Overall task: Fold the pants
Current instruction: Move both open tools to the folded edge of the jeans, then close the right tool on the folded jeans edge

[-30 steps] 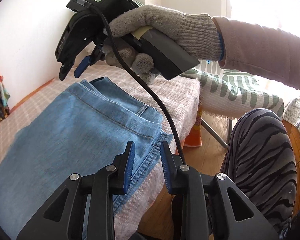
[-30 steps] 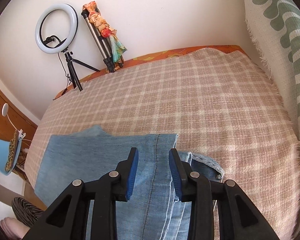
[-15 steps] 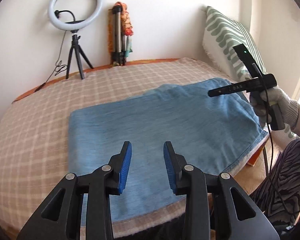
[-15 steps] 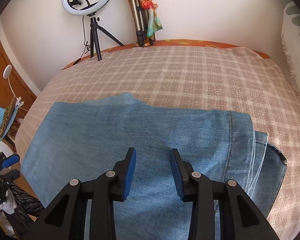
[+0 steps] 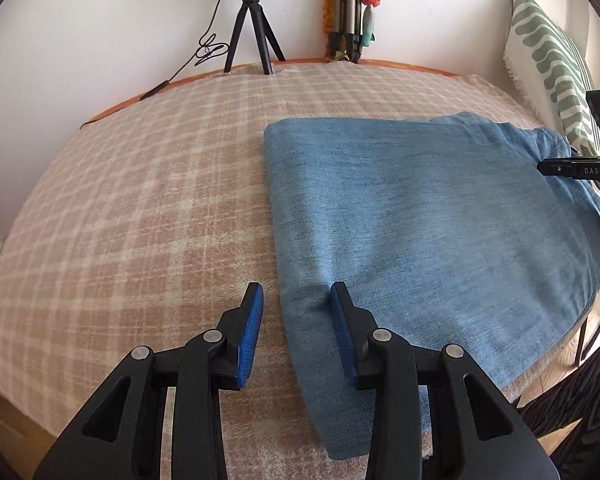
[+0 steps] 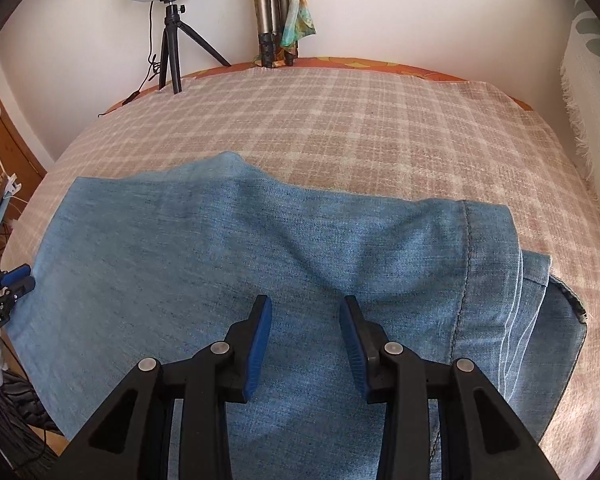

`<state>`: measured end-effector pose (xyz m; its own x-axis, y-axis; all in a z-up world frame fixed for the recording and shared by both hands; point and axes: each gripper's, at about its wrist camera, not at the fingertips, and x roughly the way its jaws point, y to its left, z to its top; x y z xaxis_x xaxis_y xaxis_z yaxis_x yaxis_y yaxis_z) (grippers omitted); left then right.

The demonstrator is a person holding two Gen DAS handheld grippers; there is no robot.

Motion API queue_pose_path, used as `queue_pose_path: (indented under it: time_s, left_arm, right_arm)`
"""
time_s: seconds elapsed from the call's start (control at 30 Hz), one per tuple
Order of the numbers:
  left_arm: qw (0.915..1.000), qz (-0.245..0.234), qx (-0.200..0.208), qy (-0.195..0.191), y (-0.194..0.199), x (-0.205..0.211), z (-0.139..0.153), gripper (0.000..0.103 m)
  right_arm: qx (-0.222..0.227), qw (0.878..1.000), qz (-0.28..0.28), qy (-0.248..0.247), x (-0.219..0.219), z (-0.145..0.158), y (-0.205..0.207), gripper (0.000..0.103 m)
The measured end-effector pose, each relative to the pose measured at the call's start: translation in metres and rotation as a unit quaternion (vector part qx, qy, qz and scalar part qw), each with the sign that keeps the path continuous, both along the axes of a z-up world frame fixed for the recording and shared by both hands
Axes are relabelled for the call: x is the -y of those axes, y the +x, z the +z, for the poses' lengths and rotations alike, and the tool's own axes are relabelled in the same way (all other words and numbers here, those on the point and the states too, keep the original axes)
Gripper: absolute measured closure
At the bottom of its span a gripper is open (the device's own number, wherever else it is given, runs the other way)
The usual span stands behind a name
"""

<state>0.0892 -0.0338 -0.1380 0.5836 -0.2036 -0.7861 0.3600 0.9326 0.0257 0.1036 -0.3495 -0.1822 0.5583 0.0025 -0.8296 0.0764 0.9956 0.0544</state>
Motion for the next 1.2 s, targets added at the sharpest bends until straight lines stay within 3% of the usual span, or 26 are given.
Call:
queue_pose_path:
  time_s: [0.47, 0.67, 0.8, 1.03, 1.2]
  left_arm:
    - [0.9998, -0.008, -0.007, -0.017, -0.005, -0.001, 0.008, 0.065]
    - [0.9959, -0.002, -0.041, -0.081, -0.01, -0.012, 0.011, 0.06]
    - [0.9908, 0.003, -0.068, -0.118, -0.012, -0.014, 0.002, 0.06]
    - [0.9826, 0.021, -0.077, -0.168, -0.013, -0.024, -0.001, 0.06]
    - [0.9745, 0.032, -0.085, -0.205, -0.012, -0.034, -0.003, 0.071]
  right_arm:
    - [0.006, 0.999, -0.003, -0.041, -0.033, 0.015, -0.01, 0.065]
    - [0.019, 0.999, 0.033, -0.004, -0.071, 0.034, -0.003, 0.048]
    - [0.022, 0.997, 0.072, 0.015, -0.11, 0.043, 0.01, 0.044]
    - [0.006, 0.989, 0.124, 0.08, -0.182, 0.049, 0.051, 0.038]
    - [-0.036, 0.984, 0.152, 0.091, -0.238, 0.038, 0.092, 0.038]
